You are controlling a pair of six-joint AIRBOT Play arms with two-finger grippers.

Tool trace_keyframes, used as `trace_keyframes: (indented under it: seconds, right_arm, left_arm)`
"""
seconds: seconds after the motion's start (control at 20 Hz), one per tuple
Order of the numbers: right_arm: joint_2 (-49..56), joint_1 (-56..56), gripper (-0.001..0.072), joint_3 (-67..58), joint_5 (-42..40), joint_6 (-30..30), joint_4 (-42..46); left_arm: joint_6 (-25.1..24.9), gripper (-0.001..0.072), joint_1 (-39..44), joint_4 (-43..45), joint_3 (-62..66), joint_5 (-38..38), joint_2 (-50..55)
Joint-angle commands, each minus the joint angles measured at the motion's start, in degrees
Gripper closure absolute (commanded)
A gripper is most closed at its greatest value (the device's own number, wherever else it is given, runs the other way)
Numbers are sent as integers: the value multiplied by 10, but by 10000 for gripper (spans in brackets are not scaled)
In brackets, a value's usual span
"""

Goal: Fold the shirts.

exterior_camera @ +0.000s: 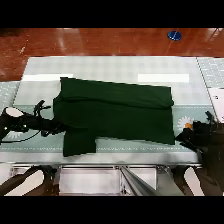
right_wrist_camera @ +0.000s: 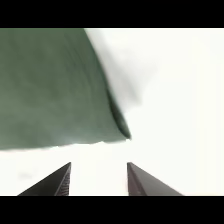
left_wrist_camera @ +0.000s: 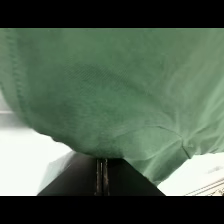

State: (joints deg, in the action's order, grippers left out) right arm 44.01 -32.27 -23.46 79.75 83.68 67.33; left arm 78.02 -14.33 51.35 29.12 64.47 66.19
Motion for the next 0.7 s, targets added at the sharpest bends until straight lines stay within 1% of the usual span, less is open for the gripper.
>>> trace_keyframes:
  seconds: [0.0, 0.1, 0.3, 0.5, 0.6, 0.65]
  right_arm:
    - [40, 7, 305, 6, 20, 11, 8]
    - [65, 7, 305, 6, -3, 12, 2]
    - [129, 7, 305, 9, -53, 5, -40]
    - [181, 11, 307, 9, -113, -16, -117]
    - [200, 41, 329, 9, -146, -16, -136]
    - [207, 63, 392, 8, -160, -20, -158]
  left_arm:
    - [0, 691, 1, -4, 7, 12, 0]
    - [0, 691, 1, -4, 7, 11, 0]
    - [0, 691, 1, -4, 7, 12, 0]
    - [0, 691, 1, -4, 7, 10, 0]
    - [0, 691, 1, -4, 7, 5, 0]
    - [0, 691, 1, -4, 8, 5, 0]
